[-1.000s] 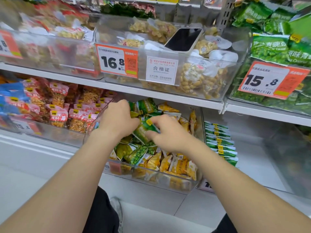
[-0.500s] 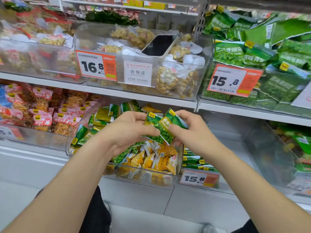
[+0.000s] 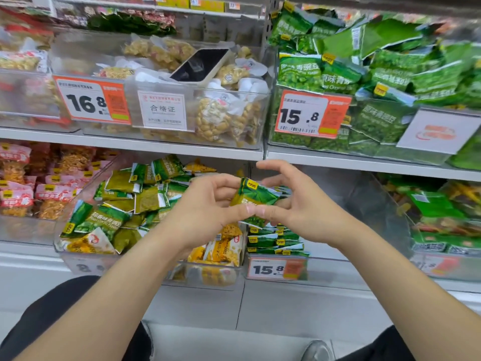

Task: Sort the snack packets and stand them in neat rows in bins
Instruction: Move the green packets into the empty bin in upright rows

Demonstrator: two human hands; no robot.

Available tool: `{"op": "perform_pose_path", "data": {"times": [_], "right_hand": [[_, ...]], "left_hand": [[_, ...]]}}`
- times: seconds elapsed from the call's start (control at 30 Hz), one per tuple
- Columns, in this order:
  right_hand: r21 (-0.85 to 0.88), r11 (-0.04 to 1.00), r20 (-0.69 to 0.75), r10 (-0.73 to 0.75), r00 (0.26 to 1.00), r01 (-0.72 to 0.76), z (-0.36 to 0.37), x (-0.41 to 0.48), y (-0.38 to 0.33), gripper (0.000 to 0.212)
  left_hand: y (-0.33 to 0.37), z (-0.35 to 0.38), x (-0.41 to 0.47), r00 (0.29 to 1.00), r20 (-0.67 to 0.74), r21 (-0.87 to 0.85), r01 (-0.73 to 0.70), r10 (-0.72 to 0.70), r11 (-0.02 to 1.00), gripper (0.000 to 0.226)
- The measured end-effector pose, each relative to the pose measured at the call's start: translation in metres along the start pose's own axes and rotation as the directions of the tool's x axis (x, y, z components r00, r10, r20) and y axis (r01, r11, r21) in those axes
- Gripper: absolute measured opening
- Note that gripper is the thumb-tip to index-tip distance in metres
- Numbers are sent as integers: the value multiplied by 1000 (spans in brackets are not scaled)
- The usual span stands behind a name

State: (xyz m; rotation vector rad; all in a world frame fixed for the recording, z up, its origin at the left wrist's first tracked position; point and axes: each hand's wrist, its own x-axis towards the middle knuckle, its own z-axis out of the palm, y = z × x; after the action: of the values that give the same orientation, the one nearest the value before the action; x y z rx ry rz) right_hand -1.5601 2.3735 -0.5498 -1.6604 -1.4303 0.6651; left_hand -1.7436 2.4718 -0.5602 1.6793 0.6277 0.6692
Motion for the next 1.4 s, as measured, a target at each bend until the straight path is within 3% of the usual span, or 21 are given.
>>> {"op": "perform_pose_path", "data": {"times": [0.07,0.2,0.27,0.33,0.4,0.5,0.67,0.77,0.83,0.93,1.03,1.17,1.4], "right_hand": [[-39,999,14,16,1000,-15,-6,-3,6,65],[-51,999,126,16,992,-9,-27,-8,23,34],[-101,991,133,99,986,-86,-44,-8,39,29],[-242,950,53,215,975,-196,-62,-5,63,23],[-448,840,-120,283,952,-306,-77,0,93,22],[-531,721,-288,341,895,-446,-83,16,130,30],[-632,624,-291,358,887,-459,-82,58,173,44],[-646,579,-308,398,864,-497,-79,83,181,46],[-636,587,-315,394,863,-500,-77,95,186,45],[-519,682,-332,395,856,-516,-74,103,193,47],[-348,755,-411,409,815,-555,-72,101,192,58],[-184,778,-582,406,705,-600,-70,98,187,78],[-372,726,-505,364,782,-578,-59,105,189,40]], "left_hand": [[-4,8,2,999,-18,65,-40,41,997,28],[-13,25,10,993,28,91,-113,111,989,32],[-21,35,15,984,44,241,-177,171,954,39],[-30,45,20,955,101,552,-286,278,783,37],[-36,55,25,916,215,701,-386,339,599,28],[-41,72,35,880,359,755,-470,313,457,21],[-46,91,55,891,412,874,-446,191,191,27],[-52,96,63,896,432,892,-441,104,98,35],[-56,100,67,889,457,886,-455,-10,89,42],[-59,103,73,876,463,884,-445,-135,141,45],[-59,103,77,874,462,883,-438,-148,171,39],[-59,106,76,882,449,889,-424,-147,170,36],[-61,106,71,882,451,890,-433,-138,144,35]]}}
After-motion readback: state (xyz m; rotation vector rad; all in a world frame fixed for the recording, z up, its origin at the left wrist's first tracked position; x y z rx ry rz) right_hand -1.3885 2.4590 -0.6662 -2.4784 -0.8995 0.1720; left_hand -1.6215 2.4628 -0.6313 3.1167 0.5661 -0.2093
